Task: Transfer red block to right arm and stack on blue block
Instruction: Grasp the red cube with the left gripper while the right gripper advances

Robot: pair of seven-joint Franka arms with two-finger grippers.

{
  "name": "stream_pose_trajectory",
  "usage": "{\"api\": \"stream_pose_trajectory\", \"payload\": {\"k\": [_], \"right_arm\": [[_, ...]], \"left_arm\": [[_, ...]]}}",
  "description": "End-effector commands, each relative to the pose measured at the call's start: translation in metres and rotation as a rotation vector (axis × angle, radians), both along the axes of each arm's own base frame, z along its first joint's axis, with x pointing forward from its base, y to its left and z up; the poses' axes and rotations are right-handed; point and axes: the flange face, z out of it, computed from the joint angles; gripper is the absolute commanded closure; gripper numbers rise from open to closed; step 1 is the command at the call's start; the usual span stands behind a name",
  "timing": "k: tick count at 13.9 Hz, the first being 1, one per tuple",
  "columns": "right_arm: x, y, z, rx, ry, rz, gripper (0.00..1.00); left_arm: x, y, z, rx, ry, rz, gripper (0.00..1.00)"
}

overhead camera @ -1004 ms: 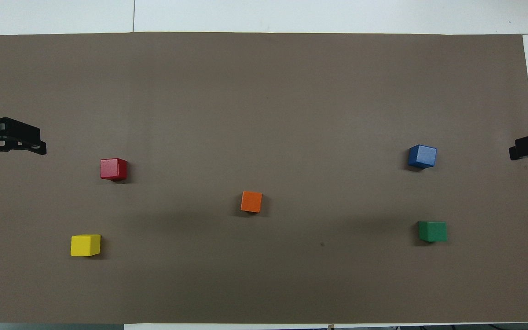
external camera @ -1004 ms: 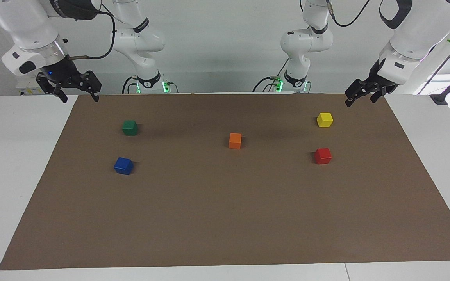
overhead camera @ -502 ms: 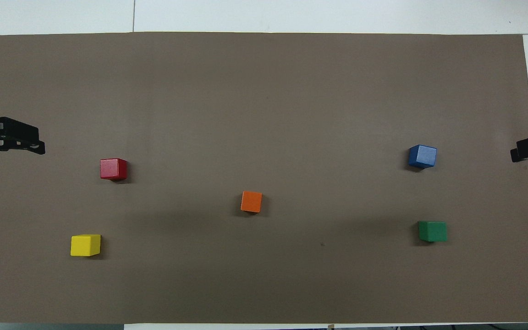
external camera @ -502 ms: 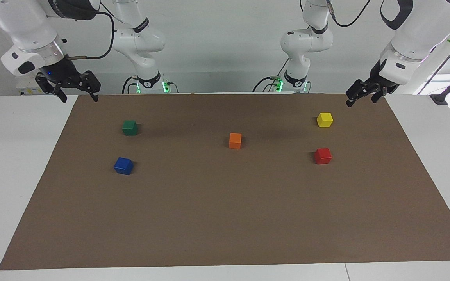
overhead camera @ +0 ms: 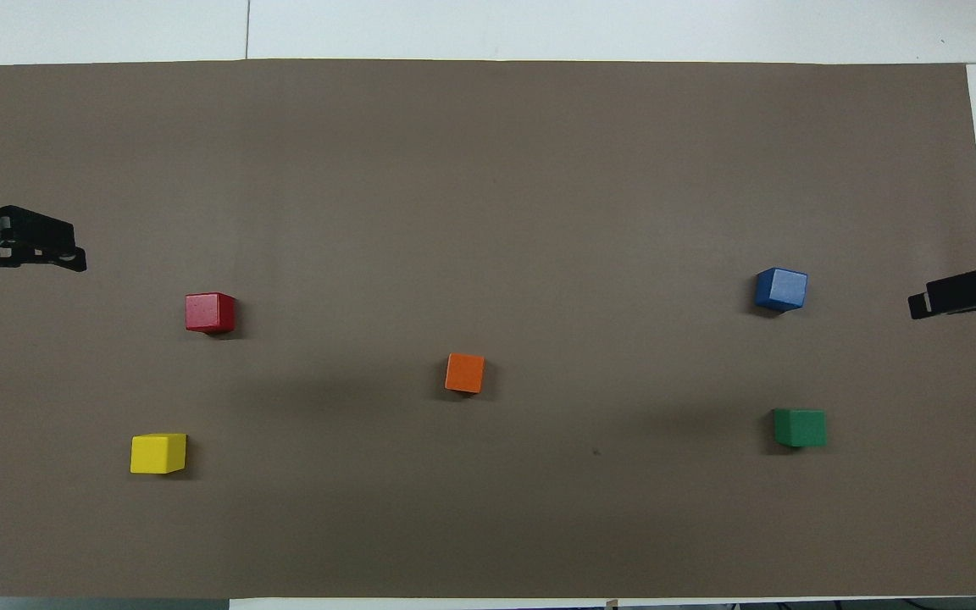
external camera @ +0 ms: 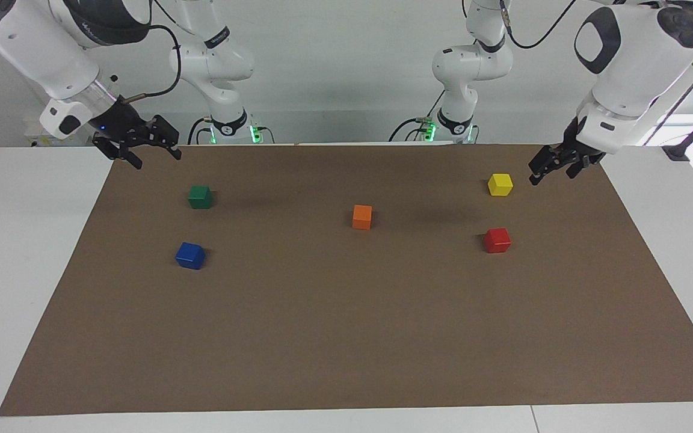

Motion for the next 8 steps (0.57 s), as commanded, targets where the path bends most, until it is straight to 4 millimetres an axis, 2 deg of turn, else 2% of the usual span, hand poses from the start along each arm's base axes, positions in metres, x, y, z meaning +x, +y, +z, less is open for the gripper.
{"api": "stream_pose_trajectory", "payload": {"k": [1, 3, 5, 7, 8], "right_arm": [[-0.012, 0.003, -0.023, 0.161, -0.021, -0.032, 0.00], [-0.012, 0.003, -0.046, 0.321, -0.042, -0.036, 0.00], [-0.012, 0.003, -0.076, 0.504, -0.063, -0.036, 0.00], [-0.011, 0.009, -0.096, 0.611, -0.071, -0.046, 0.00], [-0.011, 0.013, -0.103, 0.672, -0.080, -0.061, 0.00]], "left_arm": [[-0.009, 0.001, -0.052, 0.041, -0.003, -0.031, 0.00], [-0.020, 0.000, -0.110, 0.041, -0.026, -0.029, 0.00], [-0.024, -0.001, -0.142, 0.038, -0.035, -0.021, 0.00], [-0.022, -0.020, -0.171, 0.034, -0.058, -0.059, 0.00], [-0.021, -0.024, -0.186, 0.033, -0.051, -0.065, 0.00]]}}
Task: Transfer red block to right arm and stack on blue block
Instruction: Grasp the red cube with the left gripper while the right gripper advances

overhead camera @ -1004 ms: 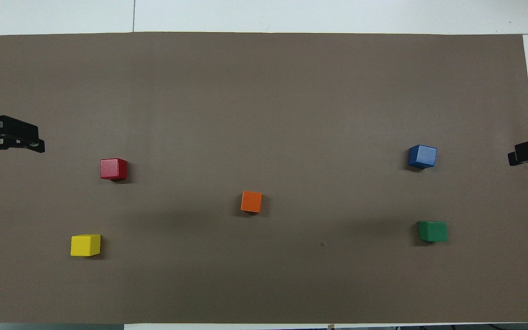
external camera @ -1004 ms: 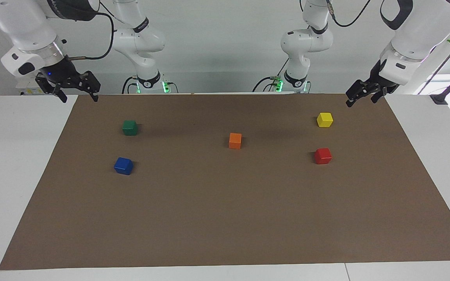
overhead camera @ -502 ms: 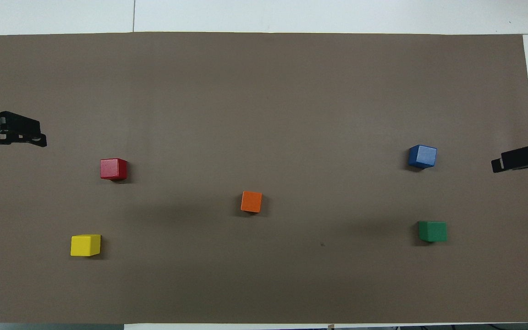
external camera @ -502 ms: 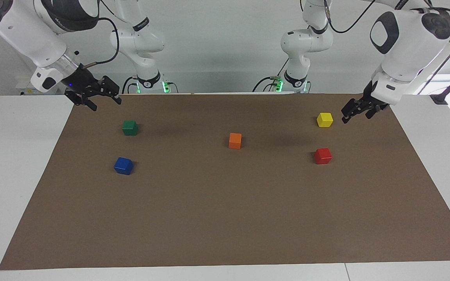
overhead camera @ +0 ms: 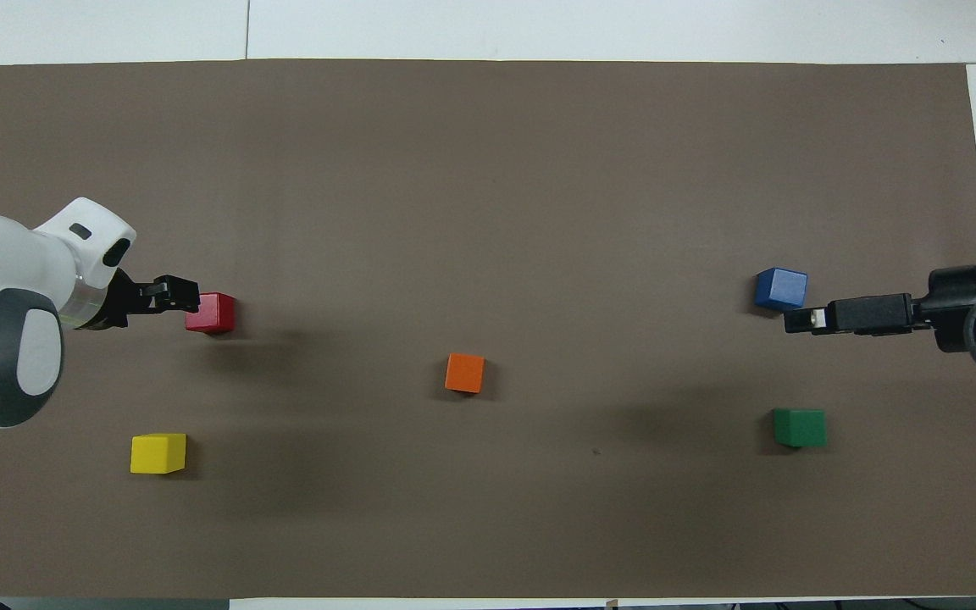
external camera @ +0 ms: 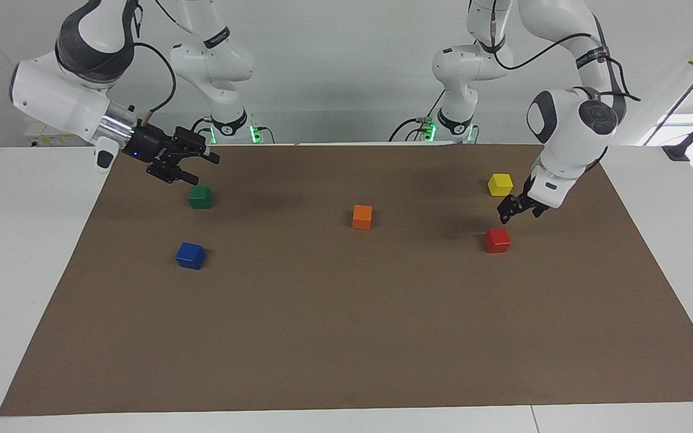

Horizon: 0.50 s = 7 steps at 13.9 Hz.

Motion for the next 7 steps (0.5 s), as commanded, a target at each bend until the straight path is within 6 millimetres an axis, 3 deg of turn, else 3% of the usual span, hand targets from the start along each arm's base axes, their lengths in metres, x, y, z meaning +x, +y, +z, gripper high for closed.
{"api": "stream_pose_trajectory", "payload": {"k": [1, 5, 7], "right_arm": [[-0.004, 0.008, -0.026, 0.148, -0.036, -0.038, 0.00], [-0.005, 0.034, -0.053, 0.387, -0.015, -0.060, 0.00], [-0.004, 0.057, -0.060, 0.471, -0.015, -0.035, 0.00]], "left_arm": [[-0.004, -0.011, -0.025, 0.012, -0.018, -0.032, 0.00], [-0.012, -0.008, -0.045, 0.010, -0.044, -0.042, 0.00], [-0.013, -0.007, -0.056, 0.008, -0.057, -0.041, 0.00]]}}
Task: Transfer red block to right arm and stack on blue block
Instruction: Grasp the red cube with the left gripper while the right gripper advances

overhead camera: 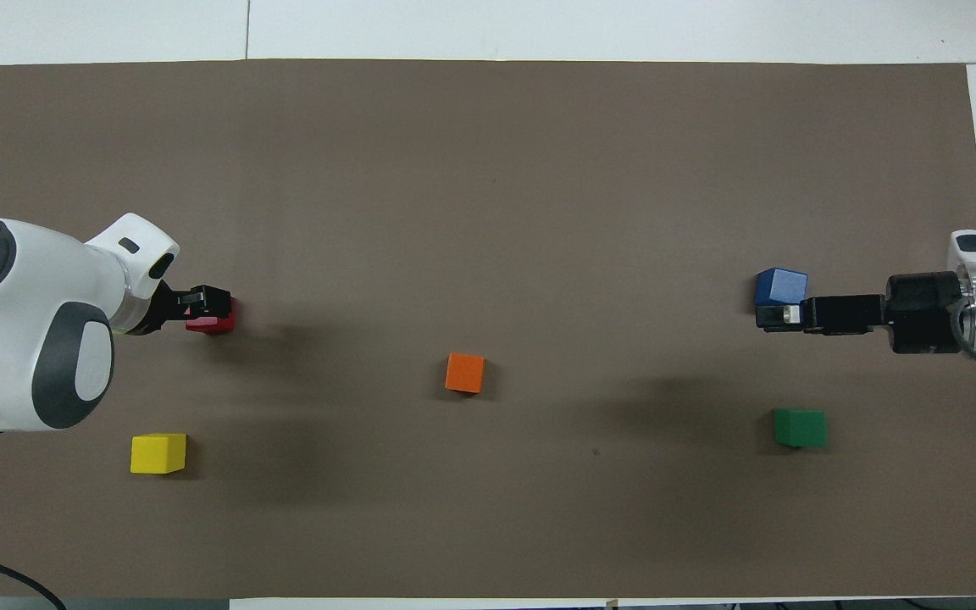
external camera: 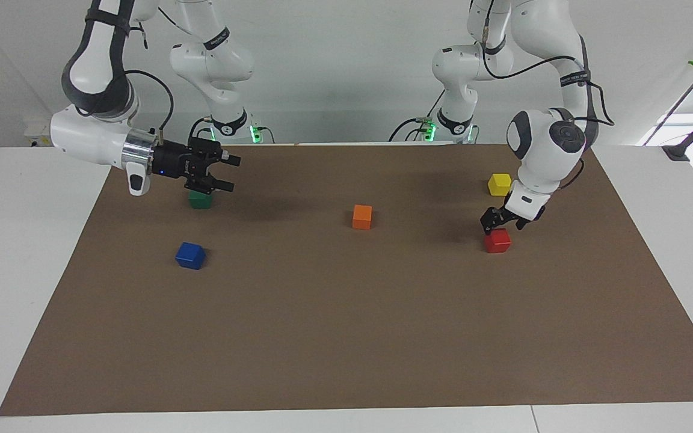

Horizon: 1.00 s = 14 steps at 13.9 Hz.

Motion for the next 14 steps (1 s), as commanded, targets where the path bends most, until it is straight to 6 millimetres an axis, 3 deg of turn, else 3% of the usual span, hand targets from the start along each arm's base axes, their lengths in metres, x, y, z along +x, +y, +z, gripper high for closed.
{"api": "stream_pose_trajectory", "payload": {"k": [1, 5, 7, 8, 10, 11, 12, 14], "right_arm": [[-0.005, 0.031, -0.012, 0.150, -0.001, 0.020, 0.00], [-0.010, 0.079, -0.031, 0.433, 0.042, 0.085, 0.00], [-0.011, 0.092, -0.056, 0.574, 0.051, 0.127, 0.00], [-0.014, 0.102, -0.062, 0.619, 0.065, 0.147, 0.00], [-0.017, 0.121, -0.074, 0.761, 0.078, 0.141, 0.00], [-0.017, 0.129, -0.076, 0.799, 0.076, 0.132, 0.00], [-0.017, 0.139, -0.074, 0.824, 0.074, 0.120, 0.00], [-0.017, 0.157, -0.076, 0.867, 0.082, 0.102, 0.00]], "left_arm": [[-0.004, 0.003, -0.014, 0.011, -0.023, -0.020, 0.00], [0.001, 0.004, -0.027, 0.010, -0.031, -0.047, 0.00], [0.002, 0.001, -0.031, 0.008, -0.026, -0.047, 0.00], [0.002, 0.000, -0.033, 0.008, -0.020, -0.044, 0.06], [0.000, 0.000, -0.034, 0.009, -0.008, -0.039, 0.69], [0.001, 0.000, -0.033, 0.007, -0.002, -0.037, 0.91], [0.004, -0.002, -0.028, 0.005, 0.016, -0.027, 1.00], [0.019, -0.015, 0.007, -0.001, 0.067, 0.061, 1.00]]}}
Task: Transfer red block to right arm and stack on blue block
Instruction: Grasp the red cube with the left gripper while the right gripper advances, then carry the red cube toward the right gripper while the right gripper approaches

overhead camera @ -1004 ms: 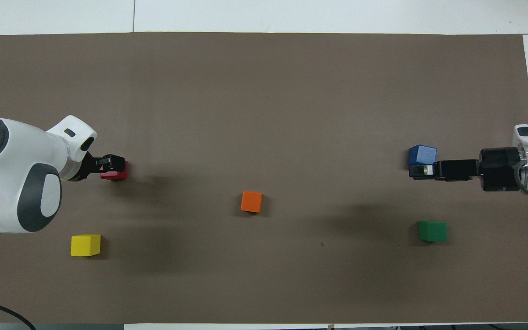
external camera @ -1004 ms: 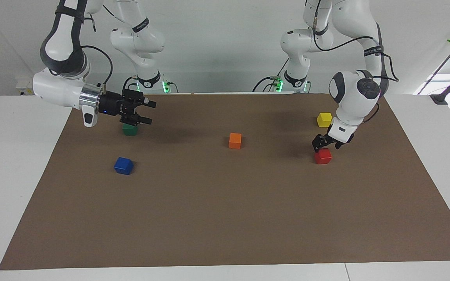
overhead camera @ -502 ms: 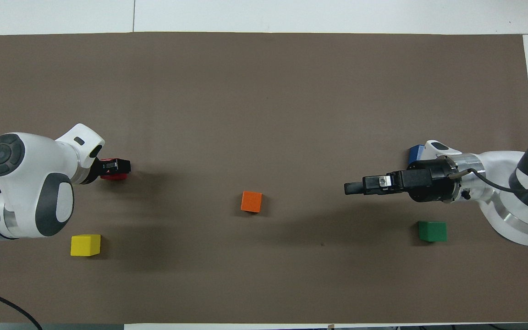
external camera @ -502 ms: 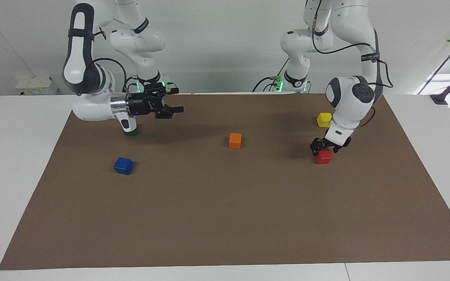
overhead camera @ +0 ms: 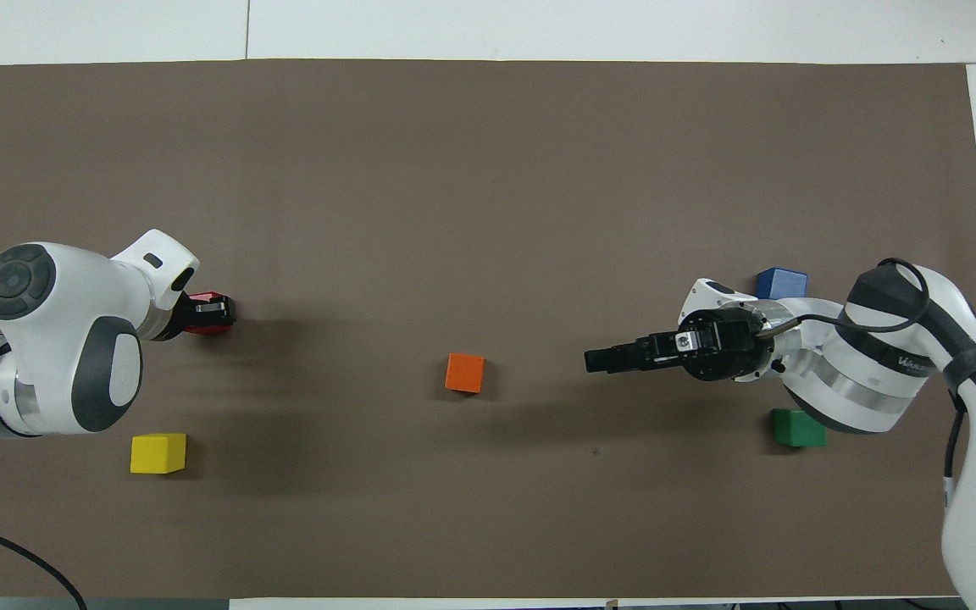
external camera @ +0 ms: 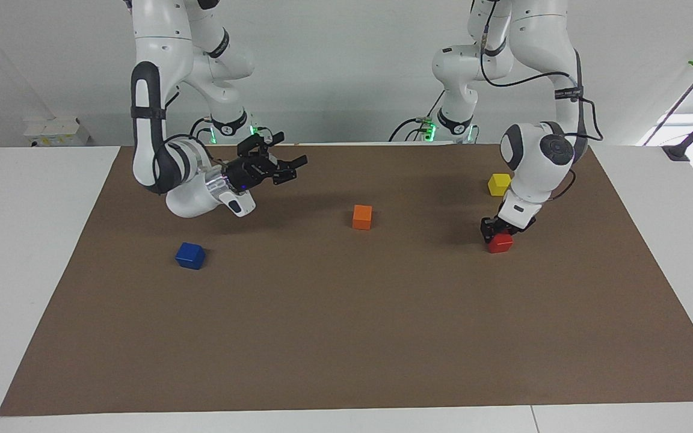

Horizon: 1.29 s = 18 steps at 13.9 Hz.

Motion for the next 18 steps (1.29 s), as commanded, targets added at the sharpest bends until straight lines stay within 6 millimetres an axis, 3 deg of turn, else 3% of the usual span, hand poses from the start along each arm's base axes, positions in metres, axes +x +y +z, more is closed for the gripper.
{"api": "stream_pose_trajectory", "payload": {"k": [1, 4, 6, 8, 10, 12, 14, 18], "right_arm": [[-0.002, 0.022, -0.006, 0.089, 0.016, -0.033, 0.00], [-0.004, 0.046, -0.026, 0.138, 0.028, -0.050, 0.00], [-0.007, 0.066, -0.036, 0.182, 0.051, -0.059, 0.00], [-0.007, 0.079, -0.042, 0.206, 0.064, -0.068, 0.00], [-0.009, 0.091, -0.046, 0.234, 0.071, -0.075, 0.00], [-0.009, 0.108, -0.060, 0.258, 0.044, -0.089, 0.00], [-0.012, 0.118, -0.061, 0.251, 0.044, -0.085, 0.00], [-0.017, 0.143, -0.061, 0.286, 0.036, -0.104, 0.00]], "left_arm": [[0.019, -0.025, 0.055, 0.007, 0.071, 0.070, 1.00], [0.022, -0.039, 0.124, -0.068, 0.137, 0.230, 1.00], [0.001, -0.052, 0.172, -0.120, 0.149, 0.325, 1.00], [-0.031, -0.078, 0.223, -0.165, 0.152, 0.444, 1.00], [-0.056, -0.126, 0.262, -0.216, 0.172, 0.565, 1.00], [-0.078, -0.178, 0.276, -0.232, 0.218, 0.761, 1.00], [-0.096, -0.218, 0.282, -0.265, 0.307, 0.998, 1.00], [-0.108, -0.242, 0.290, -0.380, 0.452, 1.118, 1.00]]}}
